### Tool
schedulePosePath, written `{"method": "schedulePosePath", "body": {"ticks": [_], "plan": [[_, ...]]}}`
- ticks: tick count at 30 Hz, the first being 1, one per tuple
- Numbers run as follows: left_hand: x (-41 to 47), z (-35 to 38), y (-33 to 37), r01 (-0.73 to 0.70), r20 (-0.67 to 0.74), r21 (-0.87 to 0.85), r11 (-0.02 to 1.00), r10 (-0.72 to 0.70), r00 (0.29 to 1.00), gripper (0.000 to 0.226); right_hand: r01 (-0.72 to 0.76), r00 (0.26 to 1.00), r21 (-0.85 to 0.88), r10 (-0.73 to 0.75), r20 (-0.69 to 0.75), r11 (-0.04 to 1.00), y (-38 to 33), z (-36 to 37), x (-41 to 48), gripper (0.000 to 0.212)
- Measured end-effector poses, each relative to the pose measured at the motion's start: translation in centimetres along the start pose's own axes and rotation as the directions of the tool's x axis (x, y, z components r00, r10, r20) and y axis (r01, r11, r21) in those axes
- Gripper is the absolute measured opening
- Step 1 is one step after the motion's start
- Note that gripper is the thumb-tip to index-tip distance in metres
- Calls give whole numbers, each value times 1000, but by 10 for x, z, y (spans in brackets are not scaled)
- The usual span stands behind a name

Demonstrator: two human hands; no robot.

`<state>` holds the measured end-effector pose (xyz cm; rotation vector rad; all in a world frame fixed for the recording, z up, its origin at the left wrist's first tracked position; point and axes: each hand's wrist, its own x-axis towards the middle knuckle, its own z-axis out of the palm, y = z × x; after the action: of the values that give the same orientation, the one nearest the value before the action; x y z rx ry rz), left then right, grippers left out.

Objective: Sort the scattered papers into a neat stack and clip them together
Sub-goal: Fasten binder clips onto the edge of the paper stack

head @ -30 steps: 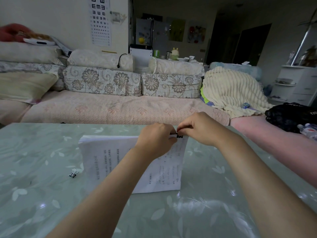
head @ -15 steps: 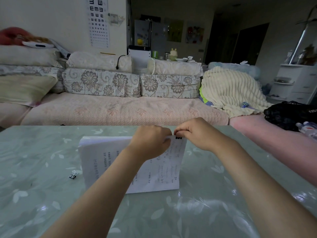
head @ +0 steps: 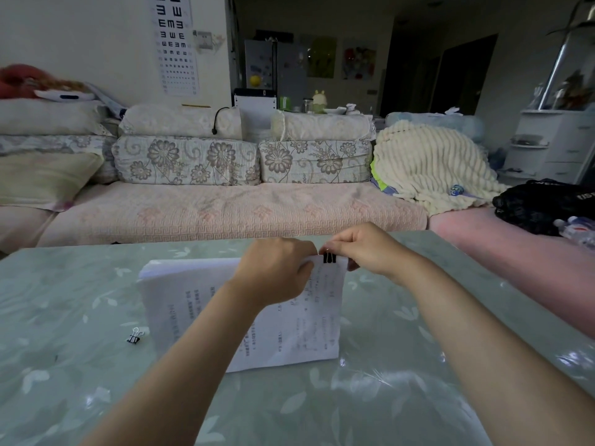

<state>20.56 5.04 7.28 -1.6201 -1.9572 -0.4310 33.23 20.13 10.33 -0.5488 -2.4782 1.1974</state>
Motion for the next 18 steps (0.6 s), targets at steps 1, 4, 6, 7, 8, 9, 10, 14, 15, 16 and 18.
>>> {"method": "schedulePosePath", "body": {"ticks": [1,4,6,7,8,9,10,14,15,16,18], "plan": [[0,1,0,-16,0,-10,1000,16,1000,22,-62,998,51,62,17,997,-1,0,0,18],[-1,0,2,-54,-12,-22,998,54,998,21,-233,972,119,229,47,965,-4,1,-3,16],[-2,1,6,-76,-17,-36,996,76,997,21,-298,954,128,294,56,946,-5,2,-6,10],[-3,1,9,-83,-18,-48,995,82,996,20,-310,951,125,306,54,942,-4,2,-7,11],[-3,2,11,-84,-21,-55,995,83,996,20,-305,952,118,301,49,945,-3,2,-8,12],[-2,2,12,-77,-25,-54,996,76,997,20,-285,958,111,283,31,952,-2,2,-8,12],[-2,2,12,-65,-27,-49,997,64,998,20,-246,969,101,248,-1,964,-2,1,-9,14],[-1,1,12,0,-7,-36,999,0,1000,20,-40,995,2,40,-94,999,-3,-4,-11,37],[0,1,13,9,-9,-36,999,-10,1000,20,-8,997,-43,5,-72,999,-3,-5,-12,37],[1,0,13,18,-3,-42,999,-18,1000,21,9,999,-68,-11,-43,998,-2,-5,-13,33],[3,-3,13,45,31,-59,997,-43,999,22,34,999,-86,-32,23,996,2,-4,-15,24]]}}
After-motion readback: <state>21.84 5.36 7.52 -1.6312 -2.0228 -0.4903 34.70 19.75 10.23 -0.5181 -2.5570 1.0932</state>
